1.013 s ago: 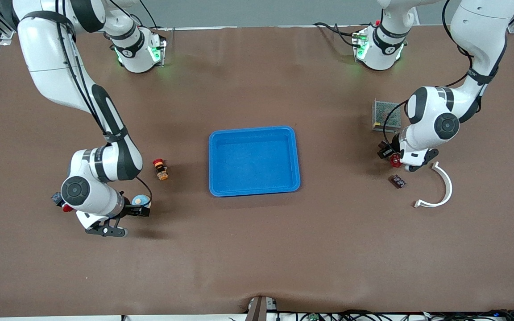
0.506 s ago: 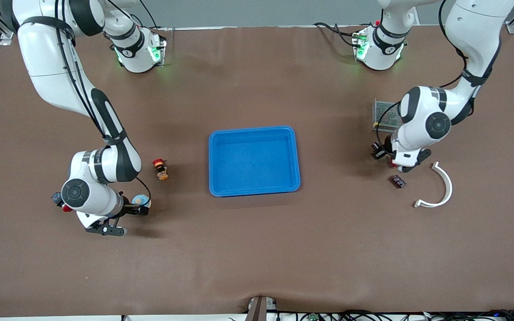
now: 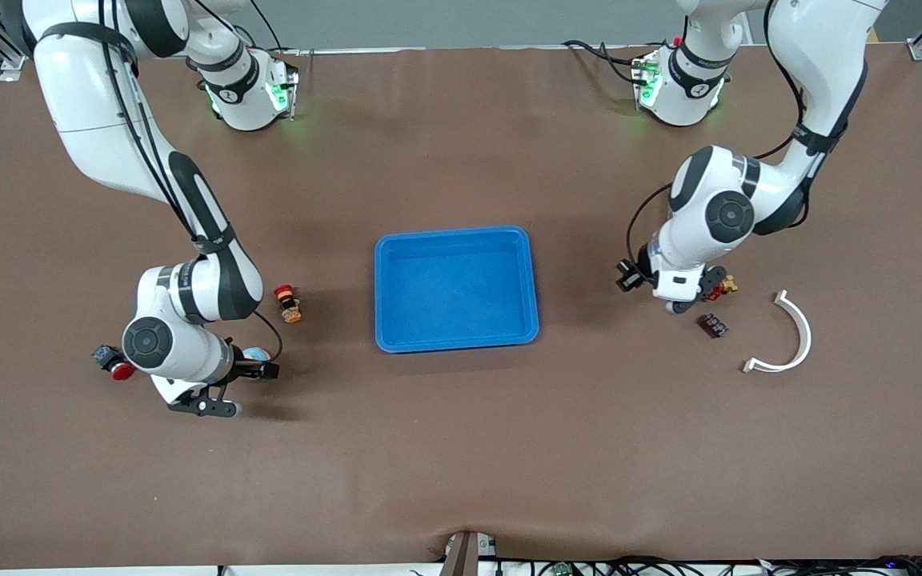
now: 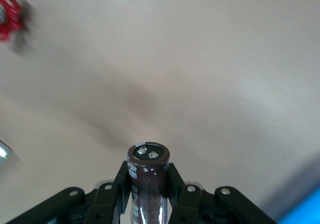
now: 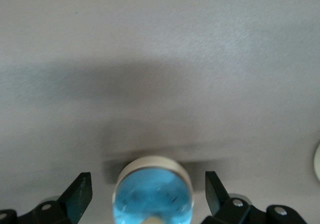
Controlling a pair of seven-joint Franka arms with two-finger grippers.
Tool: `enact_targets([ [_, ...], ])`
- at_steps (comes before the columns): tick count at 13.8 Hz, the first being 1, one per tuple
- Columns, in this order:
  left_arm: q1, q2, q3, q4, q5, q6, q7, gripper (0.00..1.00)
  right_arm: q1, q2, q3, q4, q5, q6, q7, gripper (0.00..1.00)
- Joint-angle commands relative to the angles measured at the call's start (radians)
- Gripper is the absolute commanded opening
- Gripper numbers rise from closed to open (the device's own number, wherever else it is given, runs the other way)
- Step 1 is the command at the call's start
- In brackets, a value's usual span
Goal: Place electrolytic capacitor and blue bell in tray
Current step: 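Carry the bell with the right gripper while the left gripper carries the capacitor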
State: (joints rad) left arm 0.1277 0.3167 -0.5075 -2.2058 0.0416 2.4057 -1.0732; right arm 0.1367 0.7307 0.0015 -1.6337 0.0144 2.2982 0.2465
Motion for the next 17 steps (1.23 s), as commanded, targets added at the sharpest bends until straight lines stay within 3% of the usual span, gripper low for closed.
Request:
enact_targets([
  [1,-0.107,0.030,0.000,0.083,-0.003,-0.034,-0.146,0.00,-0.005,-0.063,0.014,-0.067,0.010,-0.003,0.017,1.00],
  [8,-0.298,0.162,0.007,0.245,0.011,-0.034,-0.384,0.00,-0.017,-0.059,0.012,-0.072,0.010,0.010,0.011,1.00],
  [9,-0.313,0.176,0.007,0.259,0.011,-0.034,-0.401,0.00,-0.017,-0.060,0.012,-0.072,0.010,0.006,0.011,0.91],
  [10,-0.339,0.192,0.009,0.273,0.011,-0.034,-0.416,0.00,-0.017,-0.063,0.012,-0.074,0.010,-0.002,0.016,0.55],
  [11,-0.356,0.212,0.009,0.287,0.018,-0.033,-0.422,0.00,-0.017,-0.063,0.012,-0.078,0.010,-0.002,0.017,0.09],
  [12,-0.361,0.237,0.009,0.310,0.043,-0.033,-0.422,0.00,-0.017,-0.065,0.012,-0.081,0.010,-0.003,0.016,0.00],
  [14,-0.379,0.280,0.009,0.339,0.073,-0.033,-0.462,0.00,-0.002,-0.076,0.012,-0.086,0.010,-0.008,0.017,0.00],
  [17,-0.390,0.346,0.007,0.389,0.103,-0.033,-0.501,0.00,0.035,-0.149,0.024,-0.071,0.010,-0.127,0.103,0.00],
])
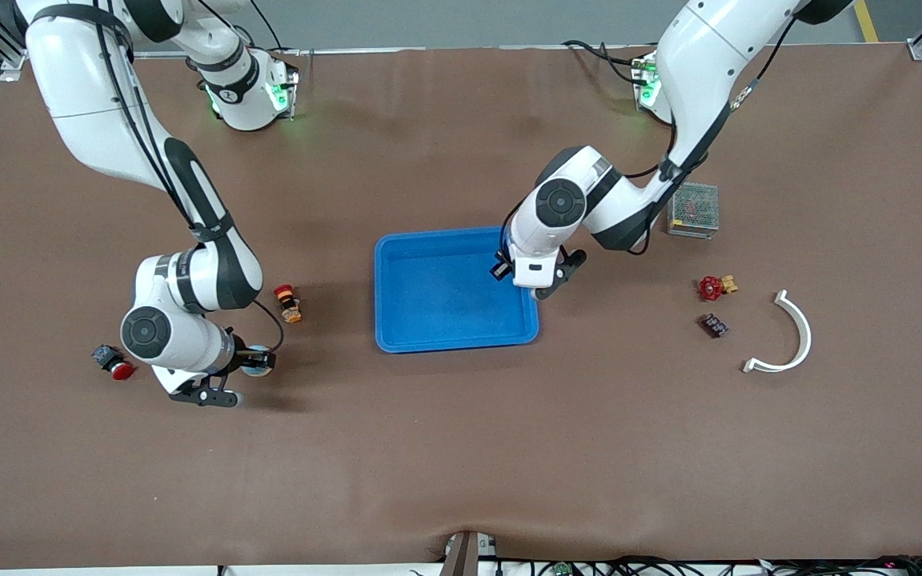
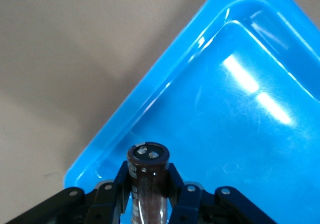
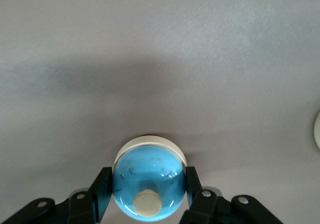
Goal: Place electrolytic capacitor and blue bell in tray
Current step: 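Carry the bell with the right gripper while the left gripper carries the capacitor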
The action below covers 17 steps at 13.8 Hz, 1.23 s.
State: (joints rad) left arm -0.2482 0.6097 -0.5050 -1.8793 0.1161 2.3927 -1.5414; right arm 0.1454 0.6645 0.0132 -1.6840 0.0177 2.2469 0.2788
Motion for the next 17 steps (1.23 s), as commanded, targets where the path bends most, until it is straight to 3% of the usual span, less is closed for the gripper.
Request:
enact_targets([
  [1,-0.017,0.065,0.005,0.069,0.028,-0.020,-0.033,0.00,0.049,-0.103,0.021,-0.007,0.007,-0.111,0.123,0.00],
  [5,-0.019,0.084,0.005,0.068,0.028,-0.018,-0.034,0.00,0.158,-0.128,0.099,0.030,0.040,-0.141,0.311,0.00],
  [8,-0.025,0.093,0.005,0.063,0.028,-0.018,-0.037,0.00,0.296,-0.122,0.099,0.084,0.031,-0.136,0.398,0.00],
  [9,-0.023,0.094,0.005,0.065,0.028,-0.020,-0.037,0.16,0.324,-0.118,0.097,0.090,0.031,-0.132,0.399,0.00],
  [11,-0.020,0.093,0.006,0.068,0.028,-0.021,-0.036,0.95,0.359,-0.106,0.097,0.090,0.027,-0.124,0.416,0.00],
  [12,-0.019,0.085,0.006,0.068,0.028,-0.021,-0.036,1.00,0.367,-0.094,0.097,0.090,0.025,-0.109,0.436,0.00],
  [15,0.000,0.052,0.006,0.091,0.030,-0.082,-0.033,1.00,0.375,-0.048,0.094,0.087,0.022,-0.047,0.450,0.00],
  [17,0.007,0.024,0.010,0.149,0.030,-0.191,-0.028,1.00,0.372,-0.028,0.091,0.089,0.010,-0.030,0.450,0.00],
])
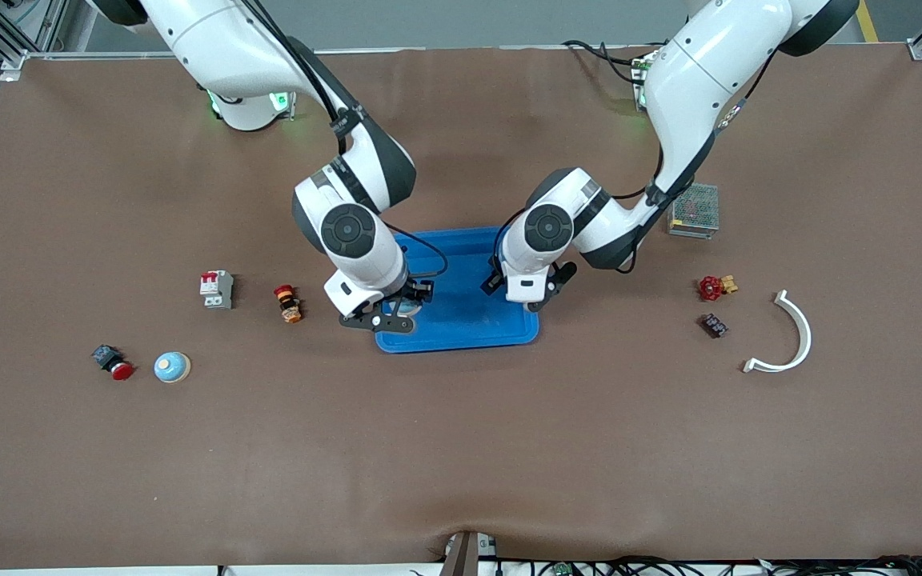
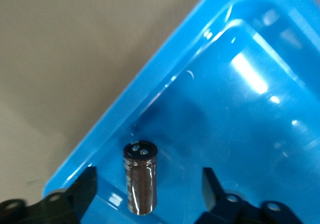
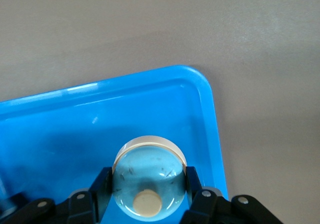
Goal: Place electrolytic capacitor and blue bell in tray
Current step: 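Open the right gripper over the tray while the left gripper releases the capacitor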
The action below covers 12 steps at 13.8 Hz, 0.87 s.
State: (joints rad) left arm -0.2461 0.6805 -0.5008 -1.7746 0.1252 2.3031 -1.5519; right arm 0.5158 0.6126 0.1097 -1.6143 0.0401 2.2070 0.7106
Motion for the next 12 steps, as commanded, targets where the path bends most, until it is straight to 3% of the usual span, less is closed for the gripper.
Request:
enact_targets([
  [1,0.016,-0.050,0.008,0.085,0.022,-0.159,-0.013,1.00,0.003,0.033,-0.005,0.021,-0.022,0.016,0.017,0.00],
  [4,0.065,-0.082,0.008,0.147,0.050,-0.254,0.038,1.00,0.006,0.058,-0.005,0.019,-0.028,0.063,0.020,0.00],
  [12,0.309,-0.217,0.008,0.132,0.053,-0.422,0.355,1.00,0.007,0.114,-0.008,0.022,-0.048,0.112,0.021,0.00],
])
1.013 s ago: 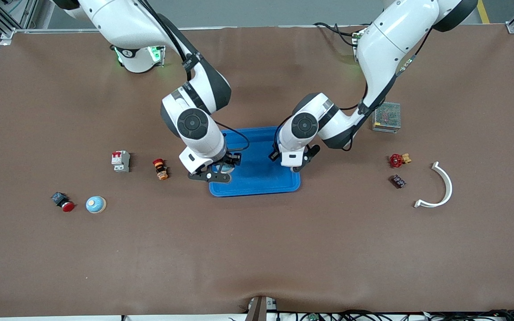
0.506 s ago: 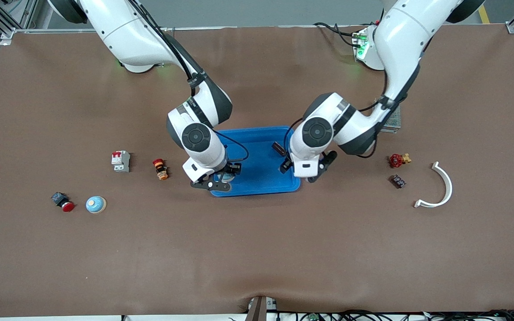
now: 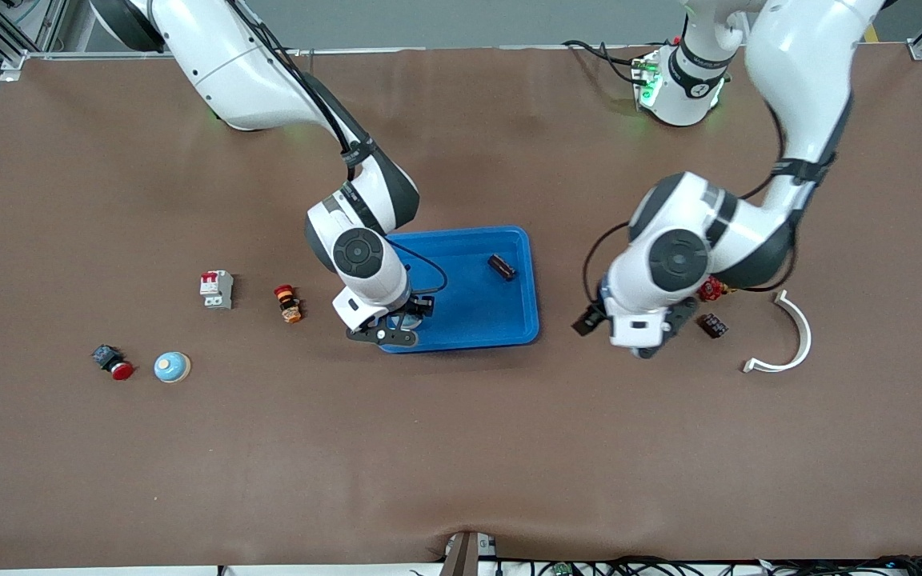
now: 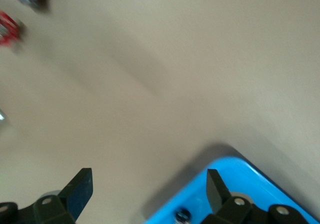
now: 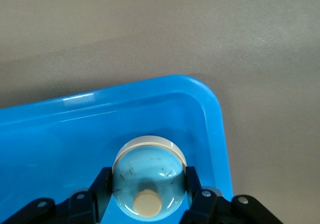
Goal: Place electrolytic capacitor and blue bell in tray
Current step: 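Reach the right gripper to the second bell while the left gripper reaches a capacitor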
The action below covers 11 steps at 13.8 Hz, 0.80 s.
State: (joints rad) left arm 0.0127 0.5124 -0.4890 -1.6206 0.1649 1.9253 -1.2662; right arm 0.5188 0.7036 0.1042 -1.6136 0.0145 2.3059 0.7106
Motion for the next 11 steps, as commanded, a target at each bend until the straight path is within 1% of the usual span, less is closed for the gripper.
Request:
enact_targets([
  [1,0.084,-0.055,-0.003,-0.022,0.013,-0.057,0.109,1.00,0.004,0.031,-0.001,0.021,-0.022,0.016,0.021,0.00],
  [3,0.144,-0.066,-0.005,-0.030,0.013,-0.068,0.169,1.00,0.001,0.037,-0.001,0.024,-0.021,0.023,0.030,0.00],
  [4,0.167,-0.068,-0.003,-0.036,0.013,-0.068,0.185,1.00,-0.008,0.037,0.000,0.024,-0.013,0.023,0.056,0.17],
  [5,0.193,-0.066,-0.003,-0.041,0.013,-0.068,0.195,1.00,-0.003,0.037,0.000,0.026,-0.014,0.024,0.081,0.63],
  [6,0.217,-0.065,-0.003,-0.050,0.015,-0.066,0.215,1.00,0.004,0.036,-0.001,0.029,-0.021,0.026,0.087,1.00],
  [7,0.264,-0.060,-0.003,-0.059,0.034,-0.063,0.249,1.00,0.001,0.033,0.000,0.050,-0.010,0.020,0.087,1.00],
  [9,0.291,-0.052,-0.003,-0.061,0.042,-0.057,0.263,1.00,-0.013,0.022,0.003,0.092,-0.001,-0.025,0.084,1.00],
  [11,0.312,-0.022,-0.003,-0.062,0.083,-0.040,0.261,1.00,-0.029,0.020,0.003,0.177,-0.001,-0.159,0.076,1.00],
])
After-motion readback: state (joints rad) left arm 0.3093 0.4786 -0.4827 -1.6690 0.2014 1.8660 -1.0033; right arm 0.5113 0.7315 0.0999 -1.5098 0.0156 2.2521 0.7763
